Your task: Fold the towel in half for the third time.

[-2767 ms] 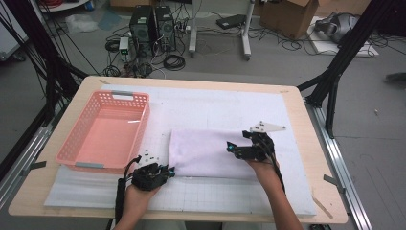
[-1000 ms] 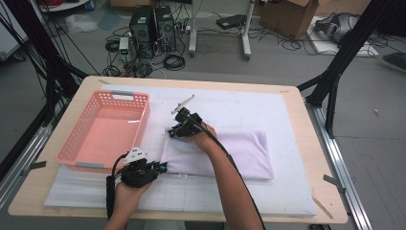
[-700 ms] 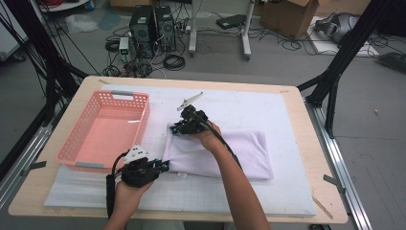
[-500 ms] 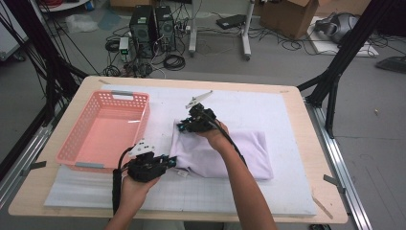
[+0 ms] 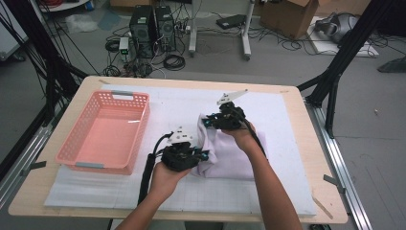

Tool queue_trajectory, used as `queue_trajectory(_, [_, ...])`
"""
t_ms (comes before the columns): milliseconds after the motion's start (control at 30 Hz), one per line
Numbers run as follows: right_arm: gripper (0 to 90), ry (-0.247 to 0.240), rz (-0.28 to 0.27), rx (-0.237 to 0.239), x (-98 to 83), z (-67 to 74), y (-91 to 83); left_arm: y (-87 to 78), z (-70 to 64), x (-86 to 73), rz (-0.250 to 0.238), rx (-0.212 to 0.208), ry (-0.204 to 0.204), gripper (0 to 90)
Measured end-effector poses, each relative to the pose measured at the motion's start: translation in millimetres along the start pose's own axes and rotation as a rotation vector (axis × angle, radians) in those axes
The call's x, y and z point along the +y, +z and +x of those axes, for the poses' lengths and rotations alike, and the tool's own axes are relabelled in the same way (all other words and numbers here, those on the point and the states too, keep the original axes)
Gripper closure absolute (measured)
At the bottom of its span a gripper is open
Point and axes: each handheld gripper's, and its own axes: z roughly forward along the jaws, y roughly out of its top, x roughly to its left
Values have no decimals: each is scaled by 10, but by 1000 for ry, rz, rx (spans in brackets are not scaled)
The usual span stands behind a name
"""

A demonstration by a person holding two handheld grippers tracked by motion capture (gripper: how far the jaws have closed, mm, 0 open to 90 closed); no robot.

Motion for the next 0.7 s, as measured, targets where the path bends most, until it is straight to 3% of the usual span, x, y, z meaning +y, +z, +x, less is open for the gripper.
queue_trajectory(367, [786, 39, -23, -41, -339, -261, -327, 460, -161, 63, 32, -42, 25, 804])
queue_trajectory(700, [779, 27, -7, -99, -587, -412, -540, 866, -343, 108, 68, -60, 34, 797])
